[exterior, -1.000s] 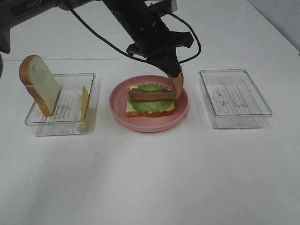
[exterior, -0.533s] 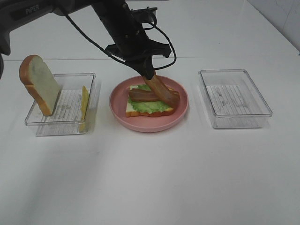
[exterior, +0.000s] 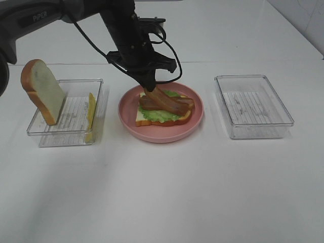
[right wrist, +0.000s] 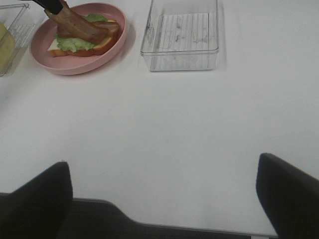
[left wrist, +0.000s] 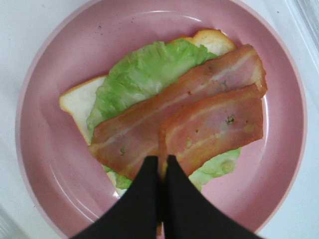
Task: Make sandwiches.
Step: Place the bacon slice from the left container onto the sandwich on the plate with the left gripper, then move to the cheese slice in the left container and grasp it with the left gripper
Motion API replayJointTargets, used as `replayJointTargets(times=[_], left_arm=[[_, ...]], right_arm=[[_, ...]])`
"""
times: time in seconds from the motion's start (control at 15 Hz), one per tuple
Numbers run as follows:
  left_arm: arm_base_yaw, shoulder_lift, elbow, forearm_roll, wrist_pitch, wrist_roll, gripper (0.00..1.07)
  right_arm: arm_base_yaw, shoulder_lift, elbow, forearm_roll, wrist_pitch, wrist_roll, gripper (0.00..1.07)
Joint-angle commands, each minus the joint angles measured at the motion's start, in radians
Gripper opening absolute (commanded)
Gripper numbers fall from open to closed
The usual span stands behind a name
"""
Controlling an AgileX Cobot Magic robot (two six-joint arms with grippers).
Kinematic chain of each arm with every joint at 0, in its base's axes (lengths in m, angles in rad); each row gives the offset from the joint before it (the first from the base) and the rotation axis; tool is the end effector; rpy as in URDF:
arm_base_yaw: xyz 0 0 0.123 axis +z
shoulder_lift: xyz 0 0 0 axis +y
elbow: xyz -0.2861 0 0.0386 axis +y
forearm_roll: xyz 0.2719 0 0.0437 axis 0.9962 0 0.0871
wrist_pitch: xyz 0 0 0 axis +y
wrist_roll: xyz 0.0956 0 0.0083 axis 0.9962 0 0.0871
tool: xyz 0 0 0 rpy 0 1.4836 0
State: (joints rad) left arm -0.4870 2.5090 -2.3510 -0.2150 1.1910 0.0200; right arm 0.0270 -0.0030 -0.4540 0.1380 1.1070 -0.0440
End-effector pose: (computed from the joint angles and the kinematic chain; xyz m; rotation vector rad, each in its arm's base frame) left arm 0.4844 -0.2780 0.1720 0.6504 2.7891 -0.3997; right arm 0.0189 0.0123 0.2694 -0.0823 2.1275 0.1579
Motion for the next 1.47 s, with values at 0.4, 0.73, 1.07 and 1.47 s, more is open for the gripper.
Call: replayJointTargets(times=[0.4,0.73,1.07,1.47], left_arm=[[-0.006,-0.015,-0.011,0.050,0.044,-0.069,1.02],[-0.015,-0.124,-0.055,0.143,0.128,-0.168,1.02],[0.000,-0.395,0.276,0.239,0.128,-0.240,1.02],[0.094,-0.510,0.611,0.204,0.119,-0.350,1.02]], right_arm=[[-0.003,-0.025,0.004,0.007,-0.007,-0.001,0.96],[-0.003,-0.025,0.004,0.007,-0.007,-0.001,0.96],[-0.003,-0.025,0.004,0.007,-0.007,-0.001,0.96],[-0.003,-0.025,0.004,0.007,-0.007,-0.001,0.96]])
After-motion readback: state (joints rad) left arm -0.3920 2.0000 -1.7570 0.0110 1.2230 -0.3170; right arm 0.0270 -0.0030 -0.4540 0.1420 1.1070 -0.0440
